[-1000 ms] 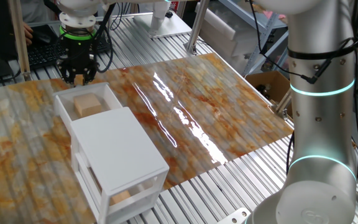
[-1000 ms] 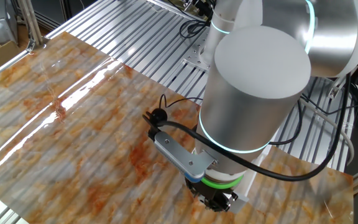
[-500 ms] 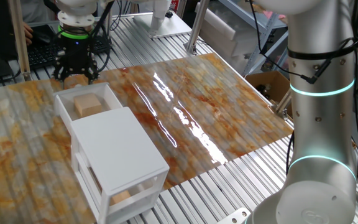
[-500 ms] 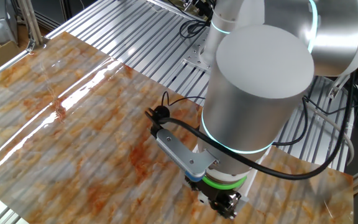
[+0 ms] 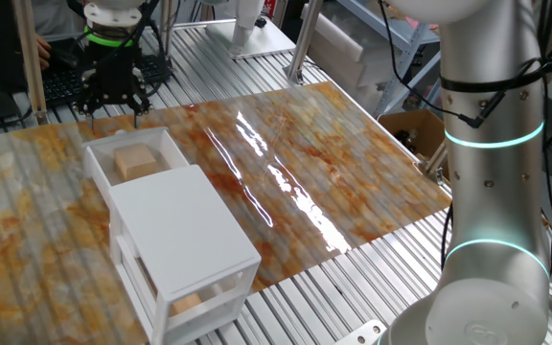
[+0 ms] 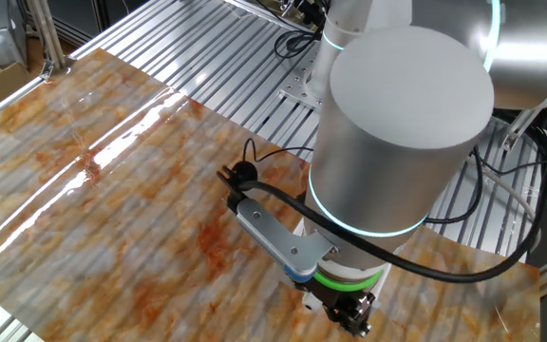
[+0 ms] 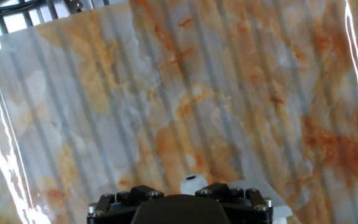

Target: Take something out of a drawer

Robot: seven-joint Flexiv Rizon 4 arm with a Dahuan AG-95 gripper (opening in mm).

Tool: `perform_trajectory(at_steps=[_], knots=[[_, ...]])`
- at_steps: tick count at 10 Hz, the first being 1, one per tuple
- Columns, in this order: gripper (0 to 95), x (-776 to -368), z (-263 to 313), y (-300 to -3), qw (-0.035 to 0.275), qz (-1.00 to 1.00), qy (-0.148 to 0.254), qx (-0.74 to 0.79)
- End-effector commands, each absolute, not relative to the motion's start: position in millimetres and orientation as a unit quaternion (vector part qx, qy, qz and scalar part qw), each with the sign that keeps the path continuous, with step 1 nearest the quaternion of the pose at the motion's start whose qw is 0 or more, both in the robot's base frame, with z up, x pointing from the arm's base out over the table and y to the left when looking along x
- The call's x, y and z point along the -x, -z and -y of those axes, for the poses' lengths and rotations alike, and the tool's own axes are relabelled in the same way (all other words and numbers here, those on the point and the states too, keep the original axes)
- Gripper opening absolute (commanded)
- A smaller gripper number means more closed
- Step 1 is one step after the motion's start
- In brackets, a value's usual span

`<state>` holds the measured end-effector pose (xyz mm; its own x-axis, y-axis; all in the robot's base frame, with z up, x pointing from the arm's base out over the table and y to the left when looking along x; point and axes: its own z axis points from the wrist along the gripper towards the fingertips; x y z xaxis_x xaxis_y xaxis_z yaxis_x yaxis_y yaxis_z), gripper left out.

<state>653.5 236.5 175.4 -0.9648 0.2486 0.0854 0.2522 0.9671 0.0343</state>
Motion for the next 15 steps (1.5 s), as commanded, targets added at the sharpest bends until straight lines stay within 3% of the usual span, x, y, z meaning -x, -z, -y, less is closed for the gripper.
perform_trajectory(at_steps=[1, 9, 10, 15], knots=[[57.0, -649, -234, -183, 0.037, 0.991, 0.022, 0.127], [57.0, -629, -234, -205, 0.044, 0.992, 0.018, 0.116], [76.0, -624, -235, -205, 0.044, 0.993, 0.015, 0.111], [76.0, -610, -241, -201, 0.053, 0.994, 0.014, 0.099]])
